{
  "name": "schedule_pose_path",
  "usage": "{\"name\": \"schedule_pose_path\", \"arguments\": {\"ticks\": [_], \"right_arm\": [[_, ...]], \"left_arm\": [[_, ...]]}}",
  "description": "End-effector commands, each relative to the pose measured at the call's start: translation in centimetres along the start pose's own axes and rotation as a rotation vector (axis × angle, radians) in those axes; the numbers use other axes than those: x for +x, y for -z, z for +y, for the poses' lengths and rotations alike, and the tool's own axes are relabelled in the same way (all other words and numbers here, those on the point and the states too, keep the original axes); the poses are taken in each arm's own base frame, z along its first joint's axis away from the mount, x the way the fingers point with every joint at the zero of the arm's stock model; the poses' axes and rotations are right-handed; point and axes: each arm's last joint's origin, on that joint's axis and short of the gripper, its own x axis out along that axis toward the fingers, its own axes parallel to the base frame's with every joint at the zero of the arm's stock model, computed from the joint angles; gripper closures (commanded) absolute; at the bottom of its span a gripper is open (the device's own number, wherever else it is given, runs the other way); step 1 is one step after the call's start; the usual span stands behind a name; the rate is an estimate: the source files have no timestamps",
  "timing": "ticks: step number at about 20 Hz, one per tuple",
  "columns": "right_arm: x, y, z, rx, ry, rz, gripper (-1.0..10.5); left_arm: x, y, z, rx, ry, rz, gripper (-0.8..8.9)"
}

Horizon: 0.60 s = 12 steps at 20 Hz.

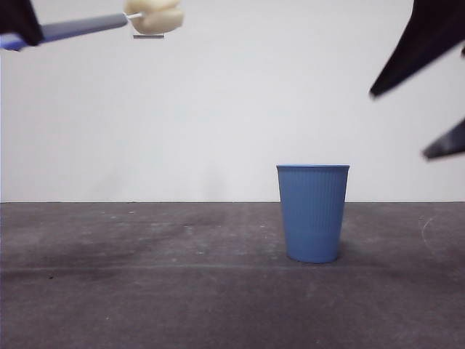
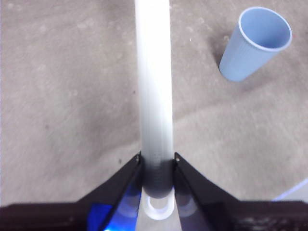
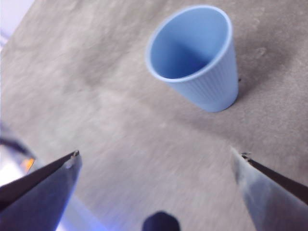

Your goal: Pick up the cup brush,pick up the cup,insert the brush into the cup,clean the cup,put the cup brush back,put the cup back to the fixed position on the table

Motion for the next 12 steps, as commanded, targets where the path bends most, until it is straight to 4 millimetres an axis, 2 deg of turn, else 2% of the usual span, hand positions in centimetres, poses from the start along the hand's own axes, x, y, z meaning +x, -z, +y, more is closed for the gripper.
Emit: {"name": "schedule_pose_path", "arguments": {"ticks": [1, 3, 6, 12], "right_arm": [[1.7, 2.2, -0.8, 0.056, 0.022, -0.015, 4.1], [2.8, 3.8, -1.3, 0.041, 0.065, -0.029, 4.1], [3.9, 4.9, -1.6, -0.017, 0.107, -0.083, 4.1], [7.7, 5.2, -2.8, -0.123, 0.111, -0.126, 4.1]], "left_arm": [[-0.7, 0.4, 0.2, 0.011, -0.006, 0.006, 8.22], [-1.0, 0.7, 0.3, 0.012, -0.008, 0.016, 8.22], [-1.0, 0.7, 0.3, 0.020, -0.007, 0.017, 8.22], [-1.0, 0.7, 0.3, 0.027, -0.006, 0.018, 8.22]]}}
